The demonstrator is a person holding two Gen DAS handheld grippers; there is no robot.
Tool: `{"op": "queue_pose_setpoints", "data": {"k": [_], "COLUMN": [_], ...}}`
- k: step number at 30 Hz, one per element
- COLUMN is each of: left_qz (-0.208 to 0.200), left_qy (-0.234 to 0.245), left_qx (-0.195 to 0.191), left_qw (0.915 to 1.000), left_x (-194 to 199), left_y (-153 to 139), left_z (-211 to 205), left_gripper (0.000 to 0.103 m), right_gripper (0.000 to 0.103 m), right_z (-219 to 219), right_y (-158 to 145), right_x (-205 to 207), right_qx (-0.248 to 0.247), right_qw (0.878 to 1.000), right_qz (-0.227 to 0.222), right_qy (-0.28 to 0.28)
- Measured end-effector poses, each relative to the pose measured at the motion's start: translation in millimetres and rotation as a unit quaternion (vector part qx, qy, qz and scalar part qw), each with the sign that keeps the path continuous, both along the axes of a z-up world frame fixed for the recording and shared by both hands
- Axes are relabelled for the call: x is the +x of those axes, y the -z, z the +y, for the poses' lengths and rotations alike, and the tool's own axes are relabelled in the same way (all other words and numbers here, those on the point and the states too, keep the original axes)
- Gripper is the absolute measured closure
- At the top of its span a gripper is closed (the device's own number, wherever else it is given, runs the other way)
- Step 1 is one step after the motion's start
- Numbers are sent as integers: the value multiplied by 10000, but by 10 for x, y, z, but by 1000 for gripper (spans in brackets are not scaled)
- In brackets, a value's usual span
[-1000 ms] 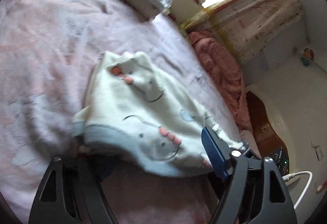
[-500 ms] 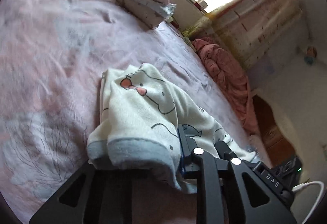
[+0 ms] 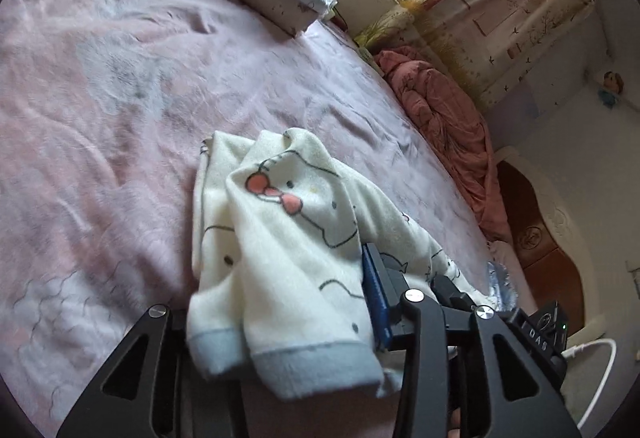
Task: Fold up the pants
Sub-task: 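Lift the folded pants bundle with both grippers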
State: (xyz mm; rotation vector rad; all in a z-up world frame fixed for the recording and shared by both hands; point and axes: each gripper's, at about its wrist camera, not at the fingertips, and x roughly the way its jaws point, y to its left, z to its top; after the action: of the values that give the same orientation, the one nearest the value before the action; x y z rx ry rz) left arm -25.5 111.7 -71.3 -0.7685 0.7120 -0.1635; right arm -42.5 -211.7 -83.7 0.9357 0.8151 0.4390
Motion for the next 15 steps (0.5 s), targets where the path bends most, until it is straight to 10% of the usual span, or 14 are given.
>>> {"op": "queue_pose_setpoints", "data": {"k": [5, 15], "left_qz": [10, 72], "left_qy": [84, 129], "left_qx": [-74, -7], "left_qw": [9999, 9999], "left_x": [58, 60], "left_y": [19, -10], "left_z": [-6, 0], "left_gripper": [82, 79], "right_gripper": [69, 68], "right_z": [-41, -51], "right_y": [16, -7], "right_x": [65, 55], "right_qx": [250, 236], "right_qw": [9997, 9997], "right_qz": [55, 7], "right_qy": [28, 5]}}
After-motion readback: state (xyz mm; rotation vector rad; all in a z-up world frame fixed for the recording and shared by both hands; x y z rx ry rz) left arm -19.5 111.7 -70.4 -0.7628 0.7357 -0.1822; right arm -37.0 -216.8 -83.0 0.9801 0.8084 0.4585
